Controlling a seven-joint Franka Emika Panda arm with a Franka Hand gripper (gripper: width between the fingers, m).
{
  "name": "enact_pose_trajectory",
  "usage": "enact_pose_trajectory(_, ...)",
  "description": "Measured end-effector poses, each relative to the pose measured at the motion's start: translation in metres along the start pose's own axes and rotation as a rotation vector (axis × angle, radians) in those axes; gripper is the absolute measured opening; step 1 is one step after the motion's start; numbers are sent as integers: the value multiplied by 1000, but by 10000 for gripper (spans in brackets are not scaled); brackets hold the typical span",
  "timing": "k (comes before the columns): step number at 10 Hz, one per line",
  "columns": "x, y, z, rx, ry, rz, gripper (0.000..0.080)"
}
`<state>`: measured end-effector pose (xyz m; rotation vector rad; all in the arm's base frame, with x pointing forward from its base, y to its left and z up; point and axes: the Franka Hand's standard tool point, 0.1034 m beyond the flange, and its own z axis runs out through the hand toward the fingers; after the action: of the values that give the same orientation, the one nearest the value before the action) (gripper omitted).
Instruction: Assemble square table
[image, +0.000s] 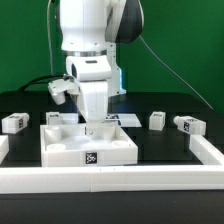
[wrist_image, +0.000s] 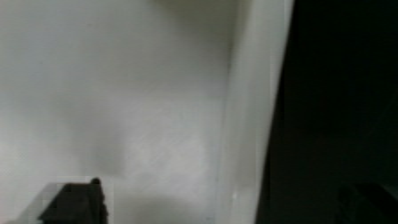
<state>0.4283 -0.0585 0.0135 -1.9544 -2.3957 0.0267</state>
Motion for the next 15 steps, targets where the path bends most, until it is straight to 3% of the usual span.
enact_pose_trajectory(2,-2,-1,1,2,2,7,391)
enact_pose_trajectory(3,-2,-2,1,3,2,8,391)
enact_pose_trajectory(4,-2,-2,1,3,2,9,197)
enact_pose_trajectory(5,-2,-2,1,4,2,10,72)
enact_pose_trajectory(12,1,-1,1,2,3,31,57)
enact_pose_trajectory(15,33,12,0,-4,12,114,57)
